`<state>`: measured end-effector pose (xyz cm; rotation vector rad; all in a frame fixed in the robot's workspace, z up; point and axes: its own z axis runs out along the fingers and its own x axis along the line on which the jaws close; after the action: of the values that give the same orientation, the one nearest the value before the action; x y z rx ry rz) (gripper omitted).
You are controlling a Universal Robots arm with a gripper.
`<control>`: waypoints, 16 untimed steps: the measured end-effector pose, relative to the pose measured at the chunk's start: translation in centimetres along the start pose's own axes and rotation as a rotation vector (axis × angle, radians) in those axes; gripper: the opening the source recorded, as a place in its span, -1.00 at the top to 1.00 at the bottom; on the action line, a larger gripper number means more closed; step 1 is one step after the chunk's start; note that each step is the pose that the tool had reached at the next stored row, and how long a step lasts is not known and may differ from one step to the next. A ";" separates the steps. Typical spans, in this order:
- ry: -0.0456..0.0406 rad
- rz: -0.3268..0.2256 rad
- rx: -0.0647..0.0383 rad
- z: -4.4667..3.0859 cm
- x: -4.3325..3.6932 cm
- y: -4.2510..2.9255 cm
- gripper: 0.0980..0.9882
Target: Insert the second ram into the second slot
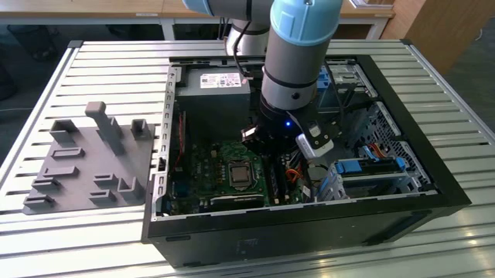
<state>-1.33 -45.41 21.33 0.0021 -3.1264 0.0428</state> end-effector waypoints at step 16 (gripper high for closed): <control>0.0009 0.000 0.000 0.04 -0.07 0.00 0.91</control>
<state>-1.26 -45.41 21.30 0.0020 -3.1255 0.0420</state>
